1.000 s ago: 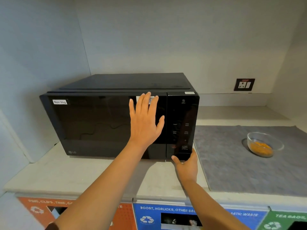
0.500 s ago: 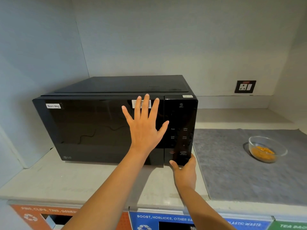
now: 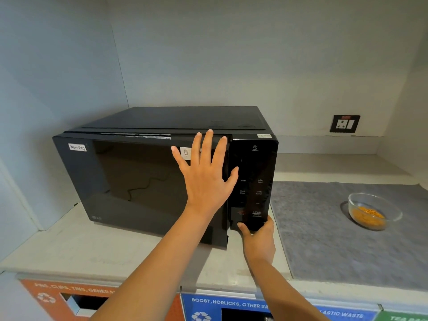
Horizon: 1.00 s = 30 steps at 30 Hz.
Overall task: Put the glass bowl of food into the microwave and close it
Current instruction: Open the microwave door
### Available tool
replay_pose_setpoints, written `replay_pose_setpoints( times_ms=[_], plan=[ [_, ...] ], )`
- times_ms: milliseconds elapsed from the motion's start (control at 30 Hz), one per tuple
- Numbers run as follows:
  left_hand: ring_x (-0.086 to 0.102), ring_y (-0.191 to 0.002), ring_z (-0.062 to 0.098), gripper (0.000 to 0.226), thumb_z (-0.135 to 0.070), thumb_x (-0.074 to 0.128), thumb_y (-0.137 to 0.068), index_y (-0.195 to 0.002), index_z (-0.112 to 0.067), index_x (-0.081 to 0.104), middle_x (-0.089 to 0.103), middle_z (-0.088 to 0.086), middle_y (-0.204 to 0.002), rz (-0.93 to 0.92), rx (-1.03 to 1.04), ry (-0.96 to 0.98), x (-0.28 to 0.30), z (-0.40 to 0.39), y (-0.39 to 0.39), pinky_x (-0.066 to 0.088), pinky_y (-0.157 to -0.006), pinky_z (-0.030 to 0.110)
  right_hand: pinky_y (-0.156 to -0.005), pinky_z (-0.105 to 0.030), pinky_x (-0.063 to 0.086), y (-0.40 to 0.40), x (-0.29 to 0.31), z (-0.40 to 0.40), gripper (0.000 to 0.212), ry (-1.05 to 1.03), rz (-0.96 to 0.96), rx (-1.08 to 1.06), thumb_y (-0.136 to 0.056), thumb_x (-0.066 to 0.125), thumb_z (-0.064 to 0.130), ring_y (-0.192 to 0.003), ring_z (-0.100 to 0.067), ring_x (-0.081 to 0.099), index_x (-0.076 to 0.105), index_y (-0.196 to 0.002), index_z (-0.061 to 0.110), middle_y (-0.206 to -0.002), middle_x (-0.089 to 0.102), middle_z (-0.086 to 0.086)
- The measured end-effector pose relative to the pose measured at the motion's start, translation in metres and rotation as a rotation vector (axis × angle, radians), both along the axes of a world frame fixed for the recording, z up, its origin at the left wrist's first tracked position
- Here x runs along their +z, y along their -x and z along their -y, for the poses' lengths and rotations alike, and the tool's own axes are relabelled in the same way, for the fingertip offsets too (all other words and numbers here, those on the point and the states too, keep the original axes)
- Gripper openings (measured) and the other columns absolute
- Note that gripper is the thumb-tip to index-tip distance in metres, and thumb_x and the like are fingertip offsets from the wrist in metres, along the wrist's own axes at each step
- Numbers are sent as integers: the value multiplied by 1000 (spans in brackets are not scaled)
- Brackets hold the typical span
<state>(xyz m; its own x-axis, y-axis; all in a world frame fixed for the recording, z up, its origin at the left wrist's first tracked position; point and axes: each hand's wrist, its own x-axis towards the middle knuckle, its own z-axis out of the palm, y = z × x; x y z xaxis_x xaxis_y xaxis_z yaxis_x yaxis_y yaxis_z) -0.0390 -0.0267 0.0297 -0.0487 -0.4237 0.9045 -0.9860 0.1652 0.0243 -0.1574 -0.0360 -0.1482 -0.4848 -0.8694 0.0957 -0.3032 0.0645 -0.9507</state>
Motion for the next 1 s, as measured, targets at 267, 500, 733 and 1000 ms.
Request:
replay_pose_setpoints(
  times_ms=[267,500,733,1000],
  plan=[
    [49,-124,30,52,-39,65,-72,-119,-17,56,60,8,-123,-2,12,-86,4,-10,0,13,-105,68,-107,-50,40,2,6,-5,104,108,54,33,-63,80,42,-137,-26,36,14,-142,34,-151,32,-1],
    [50,-123,31,54,-37,67,-71,-120,-17,56,60,9,-124,10,5,-110,6,-14,0,17,-105,67,-110,-51,35,2,4,-4,94,120,77,10,-72,71,49,-140,-29,31,14,-145,30,-153,28,-3],
    [46,-127,31,55,-36,67,-74,-124,-16,54,57,10,-129,-4,5,-162,8,-29,-1,16,-106,66,-112,-49,31,5,8,-14,85,185,227,-60,-77,65,50,-143,-27,25,17,-145,32,-156,23,-2],
    [45,-128,32,52,-28,66,-74,-122,-12,54,57,11,-128,-50,-45,-168,10,-63,-7,15,-108,64,-109,-39,31,4,31,-42,79,234,227,-93,-83,64,38,-141,-27,28,20,-146,20,-154,27,-7]
  ],
)
